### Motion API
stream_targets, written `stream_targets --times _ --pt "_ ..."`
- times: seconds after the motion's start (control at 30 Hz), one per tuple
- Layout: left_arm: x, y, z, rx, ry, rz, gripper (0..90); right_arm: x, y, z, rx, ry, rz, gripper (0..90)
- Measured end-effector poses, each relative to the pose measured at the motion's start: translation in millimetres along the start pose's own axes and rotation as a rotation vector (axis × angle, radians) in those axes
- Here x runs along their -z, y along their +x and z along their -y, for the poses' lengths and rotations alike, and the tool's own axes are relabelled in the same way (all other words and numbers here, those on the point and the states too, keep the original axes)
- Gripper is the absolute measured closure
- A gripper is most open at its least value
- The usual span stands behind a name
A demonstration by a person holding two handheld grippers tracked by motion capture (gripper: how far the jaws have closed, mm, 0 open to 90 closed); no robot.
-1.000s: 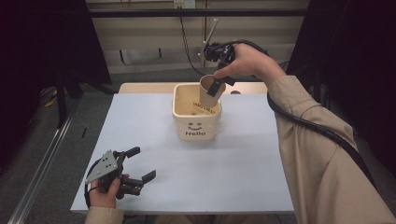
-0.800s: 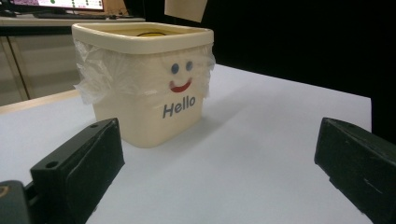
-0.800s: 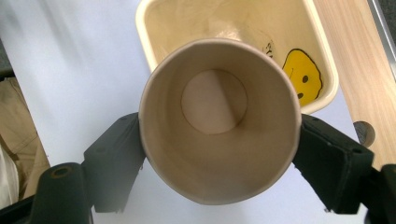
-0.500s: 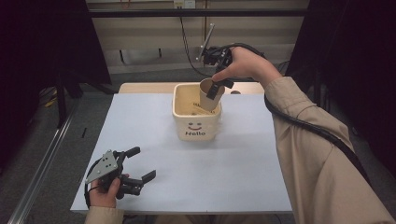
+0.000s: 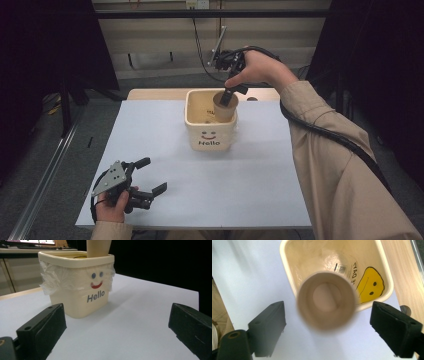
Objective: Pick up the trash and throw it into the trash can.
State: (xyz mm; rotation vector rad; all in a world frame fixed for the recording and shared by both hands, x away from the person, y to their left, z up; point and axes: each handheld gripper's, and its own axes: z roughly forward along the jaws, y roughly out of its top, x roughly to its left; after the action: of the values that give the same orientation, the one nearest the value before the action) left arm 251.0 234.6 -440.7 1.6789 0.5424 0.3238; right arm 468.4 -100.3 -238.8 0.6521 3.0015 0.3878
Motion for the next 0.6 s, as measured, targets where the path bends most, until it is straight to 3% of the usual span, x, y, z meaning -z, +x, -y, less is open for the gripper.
stream_targets --times 0.1,0.13,0.2,0.27,0.4,0.43,0.47,0.5,0.57,0.6 --pt "0.8 1.2 -0.5 -0.021 0.005 0.003 1.1 2.6 0.9 -2.4 -0.004 0.009 0.001 10.9" --pt "0.5 -0.4 -0.2 0.003 -0.005 0.004 1.1 3.4 1.5 -2.8 -0.003 0.009 -0.001 10.9" --pt "1.4 1.5 -0.8 -0.024 -0.001 0.003 1.1 5.6 3.2 -4.0 0.003 0.009 -0.004 10.6" --pt "1.3 1.3 -0.6 -0.021 -0.003 0.003 1.1 9.3 5.3 -4.7 0.005 0.014 -0.008 10.5" --pt "0.5 -0.4 -0.3 -0.025 -0.010 -0.028 1.1 20.4 8.4 -4.2 0.010 0.029 -0.002 8.2" --pt "1.9 1.4 -1.1 -0.009 0.018 0.041 1.1 24.2 9.1 -3.8 0.007 0.031 0.000 8.1" --pt "0.9 0.8 -0.8 -0.001 0.015 0.050 1.1 28.1 9.7 -3.2 0.004 0.027 -0.001 8.2" --pt "1.0 -0.4 -0.6 -0.012 0.008 0.000 1.1 32.6 9.6 -2.6 0.007 0.025 0.004 7.9" --pt "0.0 -1.0 -0.2 -0.024 -0.003 -0.017 1.1 40.5 10.9 -0.9 -0.003 0.022 0.005 8.0" --pt "-1.0 -2.7 -0.2 -0.010 -0.011 -0.019 1.1 43.5 11.4 0.4 -0.006 0.021 0.005 8.1"
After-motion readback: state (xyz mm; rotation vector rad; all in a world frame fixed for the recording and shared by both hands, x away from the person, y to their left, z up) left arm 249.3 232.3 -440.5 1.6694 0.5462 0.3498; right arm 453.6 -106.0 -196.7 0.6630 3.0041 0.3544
